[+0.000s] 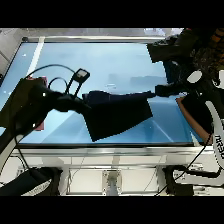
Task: Fold the clothes and pants, and hang the long-sleeved shirts on hangers.
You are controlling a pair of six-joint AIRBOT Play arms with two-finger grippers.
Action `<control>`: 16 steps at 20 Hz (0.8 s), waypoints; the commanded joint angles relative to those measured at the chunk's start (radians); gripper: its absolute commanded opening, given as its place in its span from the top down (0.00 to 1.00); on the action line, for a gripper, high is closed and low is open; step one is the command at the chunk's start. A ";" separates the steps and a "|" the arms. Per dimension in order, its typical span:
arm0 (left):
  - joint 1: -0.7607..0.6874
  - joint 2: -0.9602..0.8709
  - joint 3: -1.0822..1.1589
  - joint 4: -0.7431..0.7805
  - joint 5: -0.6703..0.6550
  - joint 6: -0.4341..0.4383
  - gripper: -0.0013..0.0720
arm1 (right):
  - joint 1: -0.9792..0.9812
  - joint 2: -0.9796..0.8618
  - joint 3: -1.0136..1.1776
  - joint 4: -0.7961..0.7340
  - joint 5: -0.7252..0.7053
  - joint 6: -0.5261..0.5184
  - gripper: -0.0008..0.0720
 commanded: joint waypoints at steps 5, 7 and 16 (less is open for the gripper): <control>-0.174 0.155 -0.126 -0.027 0.111 -0.164 0.97 | -0.004 0.017 -0.108 -0.127 0.121 0.031 0.98; -0.237 0.155 -0.146 -0.027 0.141 -0.207 0.97 | -0.004 0.016 -0.108 -0.129 0.158 0.031 0.98; -0.274 0.159 -0.328 0.060 0.199 -0.332 0.51 | -0.004 0.016 -0.105 -0.123 0.232 0.004 0.54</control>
